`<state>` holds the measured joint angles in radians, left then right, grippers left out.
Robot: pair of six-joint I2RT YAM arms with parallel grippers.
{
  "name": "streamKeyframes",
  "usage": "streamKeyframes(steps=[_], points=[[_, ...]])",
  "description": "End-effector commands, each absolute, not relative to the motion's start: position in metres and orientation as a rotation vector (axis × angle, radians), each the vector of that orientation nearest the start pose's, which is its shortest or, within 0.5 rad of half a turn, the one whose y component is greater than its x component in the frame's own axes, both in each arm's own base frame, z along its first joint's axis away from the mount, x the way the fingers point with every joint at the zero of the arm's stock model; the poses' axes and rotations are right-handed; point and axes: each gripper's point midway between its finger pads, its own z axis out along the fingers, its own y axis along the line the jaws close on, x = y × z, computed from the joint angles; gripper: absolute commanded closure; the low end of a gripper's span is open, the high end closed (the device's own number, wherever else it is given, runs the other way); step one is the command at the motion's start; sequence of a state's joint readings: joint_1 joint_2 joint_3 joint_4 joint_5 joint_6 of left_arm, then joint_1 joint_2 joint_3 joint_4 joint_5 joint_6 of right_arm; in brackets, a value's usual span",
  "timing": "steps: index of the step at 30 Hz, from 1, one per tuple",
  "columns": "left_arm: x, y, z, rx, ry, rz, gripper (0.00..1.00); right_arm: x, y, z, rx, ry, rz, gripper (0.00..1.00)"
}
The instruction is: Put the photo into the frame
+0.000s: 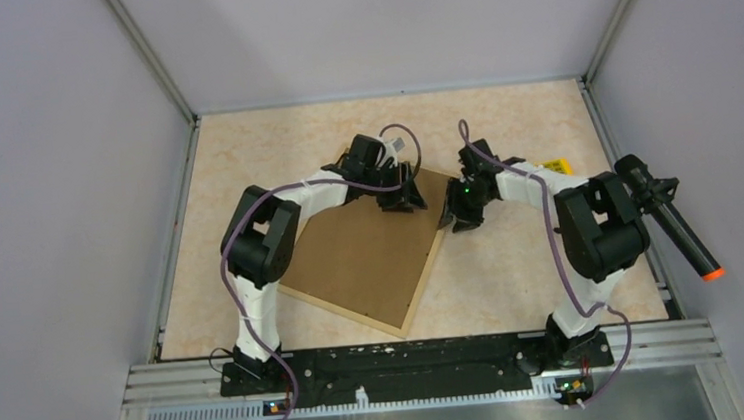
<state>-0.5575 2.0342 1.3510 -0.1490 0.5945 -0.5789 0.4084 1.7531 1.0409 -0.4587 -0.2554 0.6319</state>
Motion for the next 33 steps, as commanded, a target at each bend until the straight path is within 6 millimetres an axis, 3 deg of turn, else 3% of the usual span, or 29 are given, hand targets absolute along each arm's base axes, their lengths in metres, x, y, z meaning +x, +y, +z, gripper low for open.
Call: streamKeyframes(steps=[1, 4, 9, 12, 16, 25, 30, 33], points=[[0.37, -0.374, 0.095, 0.313, 2.44, -1.303, 0.45, 0.341, 0.171, 0.067, 0.275, 2.733, 0.656, 0.57], [0.378, -0.376, 0.078, 0.274, 2.453, -1.306, 0.48, 0.358, 0.164, 0.073, 0.289, 2.706, 0.662, 0.55], [0.386, -0.358, 0.033, 0.17, 2.562, -1.159, 0.55, 0.37, 0.174, 0.062, 0.284, 2.732, 0.716, 0.6], [0.378, -0.345, 0.009, 0.107, 2.642, -1.08, 0.56, 0.372, 0.174, 0.055, 0.296, 2.751, 0.701, 0.65], [0.365, -0.334, -0.009, 0.068, 2.688, -1.051, 0.58, 0.367, 0.176, 0.042, 0.273, 2.792, 0.65, 0.68], [0.361, -0.328, -0.011, 0.072, 2.696, -1.018, 0.59, 0.369, 0.175, 0.019, 0.258, 2.848, 0.565, 0.74], [0.364, -0.328, -0.005, 0.085, 2.68, -1.01, 0.59, 0.355, 0.175, 0.025, 0.238, 2.873, 0.572, 0.74], [0.363, -0.329, -0.006, 0.083, 2.683, -1.024, 0.6, 0.353, 0.185, 0.034, 0.248, 2.846, 0.693, 0.73]])
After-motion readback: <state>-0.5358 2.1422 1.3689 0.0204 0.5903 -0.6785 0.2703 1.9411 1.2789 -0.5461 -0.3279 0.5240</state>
